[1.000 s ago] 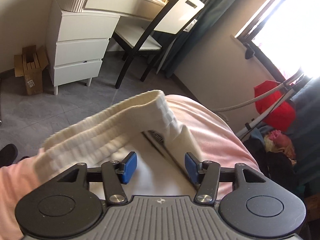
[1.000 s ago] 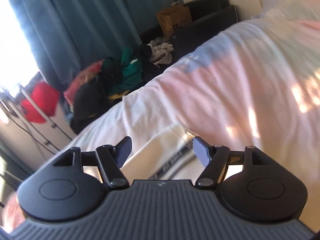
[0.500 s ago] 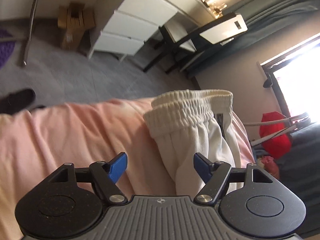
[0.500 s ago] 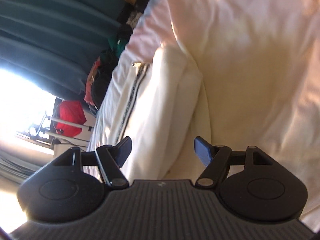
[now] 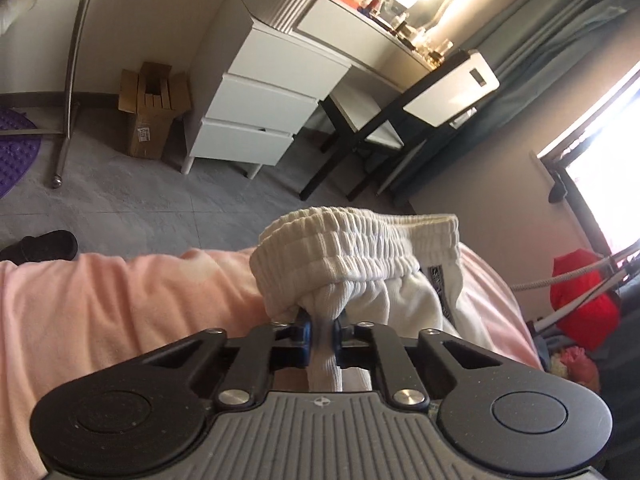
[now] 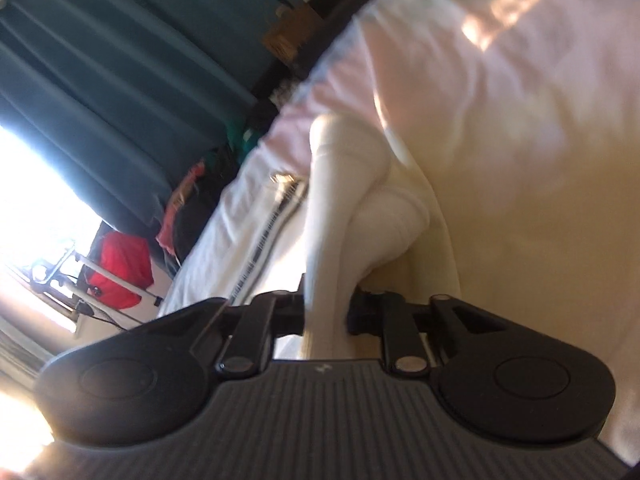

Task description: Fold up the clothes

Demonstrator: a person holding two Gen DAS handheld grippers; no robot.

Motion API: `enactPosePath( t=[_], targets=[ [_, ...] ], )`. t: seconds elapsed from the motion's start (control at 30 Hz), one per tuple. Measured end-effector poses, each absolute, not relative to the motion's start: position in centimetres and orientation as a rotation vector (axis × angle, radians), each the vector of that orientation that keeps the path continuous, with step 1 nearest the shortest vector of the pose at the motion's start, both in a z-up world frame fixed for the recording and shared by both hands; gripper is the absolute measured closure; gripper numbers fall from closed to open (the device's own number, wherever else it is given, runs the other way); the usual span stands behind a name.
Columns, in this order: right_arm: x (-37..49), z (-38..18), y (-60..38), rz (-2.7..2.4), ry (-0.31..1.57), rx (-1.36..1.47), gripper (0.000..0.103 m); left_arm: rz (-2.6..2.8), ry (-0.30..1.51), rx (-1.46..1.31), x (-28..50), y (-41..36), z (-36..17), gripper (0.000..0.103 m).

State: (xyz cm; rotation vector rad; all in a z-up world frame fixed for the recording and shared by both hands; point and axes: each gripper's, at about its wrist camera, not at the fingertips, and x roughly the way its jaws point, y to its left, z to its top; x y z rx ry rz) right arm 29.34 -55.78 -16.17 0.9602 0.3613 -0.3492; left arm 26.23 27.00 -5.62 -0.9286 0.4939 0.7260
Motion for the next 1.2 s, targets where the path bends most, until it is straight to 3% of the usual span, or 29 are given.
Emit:
enactPosePath(
  t=[0.4,0.63,0.87,0.97,1.03,1.13,1.2],
  targets=[
    [20.5,-11.5,-55.9,-0.333,0.271,1.066,0.089,0.664,0.526,-0.903,18.4,29.3,3.3,0.096],
    [13.4,-12.1,-56.8,-0.337,0.278,1.135,0.089,0.600,0.637,-0.895,9.8,31.2,3.3,0.095],
    [11.1,-15.5,-58.5,-0.360,0.344,1.302,0.089,0.577,0.728,-0.862,6.4,32.0,-2.6,0.090],
    [11.0,-17.0,-59.1,-0.349,0.348,1.388,0.088,0.568,0.705,-0.832,5.5,30.8,-3.3,0.083],
    [11.0,-17.5,-59.4,-0.332,0.353,1.401,0.087,0.570,0.722,-0.806,5.4,30.0,-3.4,0.070],
    [11.8,-17.4,-59.5,-0.288,0.376,1.362,0.085,0.557,0.758,-0.750,5.2,28.9,-3.5,0.039],
    [12.5,-17.3,-59.5,-0.255,0.394,1.329,0.082,0.564,0.812,-0.696,5.2,27.9,-3.8,0.030]
  ],
)
